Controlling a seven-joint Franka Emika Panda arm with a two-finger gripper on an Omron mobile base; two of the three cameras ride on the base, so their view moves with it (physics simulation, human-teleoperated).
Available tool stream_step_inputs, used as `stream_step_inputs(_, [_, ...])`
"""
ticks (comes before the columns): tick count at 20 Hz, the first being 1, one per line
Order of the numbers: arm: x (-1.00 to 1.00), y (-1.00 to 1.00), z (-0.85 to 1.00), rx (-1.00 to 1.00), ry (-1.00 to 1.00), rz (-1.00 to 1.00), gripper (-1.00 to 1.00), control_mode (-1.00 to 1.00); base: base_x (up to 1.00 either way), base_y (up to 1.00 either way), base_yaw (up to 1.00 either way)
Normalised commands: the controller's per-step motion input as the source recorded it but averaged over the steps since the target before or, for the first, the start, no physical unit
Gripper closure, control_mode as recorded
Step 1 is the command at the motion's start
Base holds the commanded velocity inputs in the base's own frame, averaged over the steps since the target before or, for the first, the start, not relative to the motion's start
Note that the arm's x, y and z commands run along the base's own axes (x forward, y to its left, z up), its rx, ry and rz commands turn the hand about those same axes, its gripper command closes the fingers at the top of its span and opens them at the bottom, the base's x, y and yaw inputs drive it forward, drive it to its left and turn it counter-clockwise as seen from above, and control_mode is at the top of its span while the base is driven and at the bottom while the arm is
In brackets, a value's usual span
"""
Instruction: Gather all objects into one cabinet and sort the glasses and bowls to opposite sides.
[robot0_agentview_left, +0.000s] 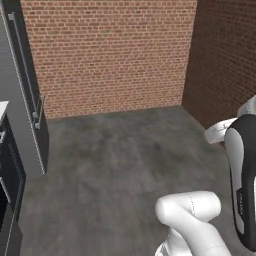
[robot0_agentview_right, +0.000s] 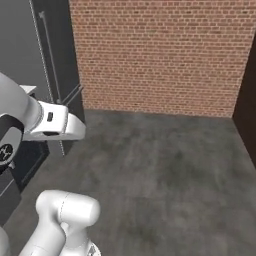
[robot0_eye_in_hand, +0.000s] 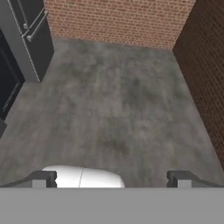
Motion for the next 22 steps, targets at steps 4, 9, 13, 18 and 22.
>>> stream_step_inputs(4, [0.0,0.0,0.0,0.0,0.0,0.0,-1.0,1.0,1.0,0.44,0.42])
stream_step_inputs(9, [0.0,0.0,0.0,0.0,0.0,0.0,-1.0,1.0,0.98,0.49,0.36])
stream_step_inputs(13, [0.0,0.0,0.0,0.0,0.0,0.0,-1.0,1.0,0.84,0.58,0.13])
stream_step_inputs(18, [0.0,0.0,0.0,0.0,0.0,0.0,-1.0,1.0,0.85,0.74,0.27])
stream_step_inputs(22, [0.0,0.0,0.0,0.0,0.0,0.0,-1.0,1.0,0.87,0.79,0.39])
